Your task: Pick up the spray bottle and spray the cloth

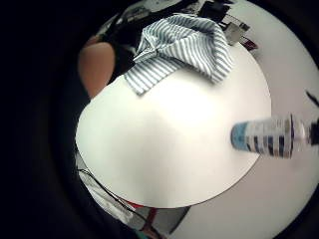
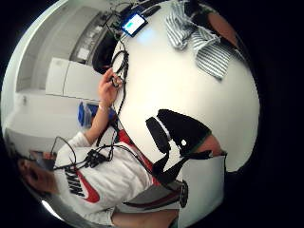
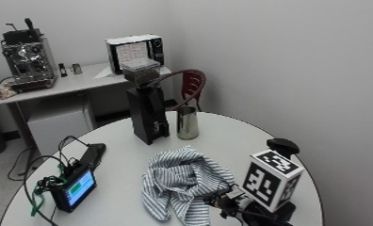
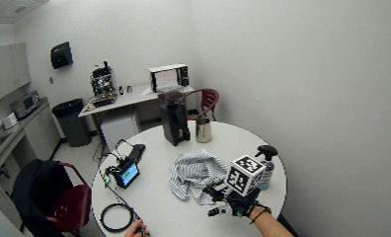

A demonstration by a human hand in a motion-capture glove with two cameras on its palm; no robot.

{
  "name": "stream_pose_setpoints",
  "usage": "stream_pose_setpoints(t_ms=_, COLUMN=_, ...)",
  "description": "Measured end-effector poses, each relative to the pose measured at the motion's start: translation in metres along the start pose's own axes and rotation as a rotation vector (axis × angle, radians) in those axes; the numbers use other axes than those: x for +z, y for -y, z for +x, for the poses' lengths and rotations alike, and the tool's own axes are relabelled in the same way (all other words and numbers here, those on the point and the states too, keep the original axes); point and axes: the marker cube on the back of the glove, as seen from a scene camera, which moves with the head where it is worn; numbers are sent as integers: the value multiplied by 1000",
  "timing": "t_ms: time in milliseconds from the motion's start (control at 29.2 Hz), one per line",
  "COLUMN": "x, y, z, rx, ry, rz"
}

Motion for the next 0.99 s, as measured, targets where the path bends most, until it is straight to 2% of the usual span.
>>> stream_pose_setpoints(t_ms=377, x=-42, y=-51, z=58, rx=-50, ry=270, rz=213)
stream_pose_setpoints(t_ms=514, x=-55, y=-65, z=79, rx=85, ry=475, rz=284)
stream_pose_setpoints(t_ms=651, x=-55, y=-66, z=115, rx=147, ry=475, rz=359)
stream_pose_setpoints(t_ms=823, x=-62, y=-50, z=162, rx=345, ry=581, rz=415)
stream_pose_setpoints(t_ms=994, x=-56, y=-14, z=178, rx=364, ry=674, rz=394)
